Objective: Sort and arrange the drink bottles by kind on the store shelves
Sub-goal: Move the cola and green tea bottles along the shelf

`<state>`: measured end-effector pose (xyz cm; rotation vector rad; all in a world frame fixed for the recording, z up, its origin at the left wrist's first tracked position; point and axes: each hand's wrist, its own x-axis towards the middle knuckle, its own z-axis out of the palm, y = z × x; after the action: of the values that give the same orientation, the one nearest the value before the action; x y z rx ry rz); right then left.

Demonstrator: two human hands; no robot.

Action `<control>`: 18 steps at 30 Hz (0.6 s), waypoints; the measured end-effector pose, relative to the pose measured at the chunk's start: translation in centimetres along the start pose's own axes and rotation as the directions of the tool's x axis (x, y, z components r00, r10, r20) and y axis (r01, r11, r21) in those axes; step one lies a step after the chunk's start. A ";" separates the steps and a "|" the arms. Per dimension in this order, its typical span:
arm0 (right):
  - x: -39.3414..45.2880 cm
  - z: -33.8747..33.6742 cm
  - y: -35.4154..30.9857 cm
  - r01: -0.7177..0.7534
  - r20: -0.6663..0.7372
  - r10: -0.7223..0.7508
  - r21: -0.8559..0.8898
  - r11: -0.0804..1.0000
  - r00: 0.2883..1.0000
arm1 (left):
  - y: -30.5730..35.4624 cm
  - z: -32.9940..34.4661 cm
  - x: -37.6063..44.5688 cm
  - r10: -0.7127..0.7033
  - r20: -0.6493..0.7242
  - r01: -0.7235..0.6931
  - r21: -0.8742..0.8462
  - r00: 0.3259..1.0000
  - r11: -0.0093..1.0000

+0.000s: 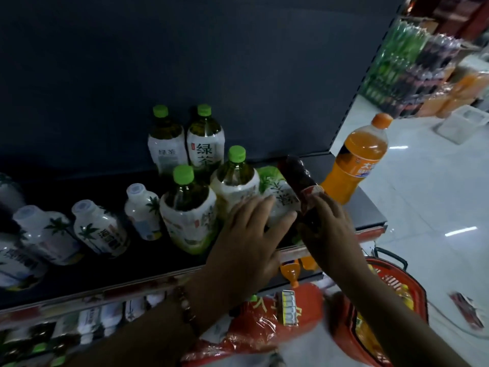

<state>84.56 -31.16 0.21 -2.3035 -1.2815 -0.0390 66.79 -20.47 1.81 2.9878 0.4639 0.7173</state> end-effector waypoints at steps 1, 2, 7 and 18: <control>-0.3 0.2 1.5 -0.051 0.001 0.051 -0.015 0.999 0.999 | 0.4 1.5 0.5 0.000 0.036 -0.001 0.028 0.999 1.000; -0.6 0.4 2.8 -0.105 0.018 0.106 -0.015 0.994 0.994 | 0.9 3.0 1.2 -0.010 0.079 0.006 0.053 0.997 0.999; -0.1 1.9 6.7 -0.159 0.136 0.135 0.188 0.969 0.981 | 2.6 9.1 4.6 -0.138 0.243 0.093 0.186 0.960 0.978; 0.3 -2.8 9.0 0.001 0.106 -0.034 0.302 0.953 0.994 | 3.5 10.6 5.7 -0.314 0.240 0.258 0.238 0.919 0.936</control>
<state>92.50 -35.99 -0.98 -2.0554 -1.2642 0.2636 77.39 -21.79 -4.75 3.0305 0.9828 0.2375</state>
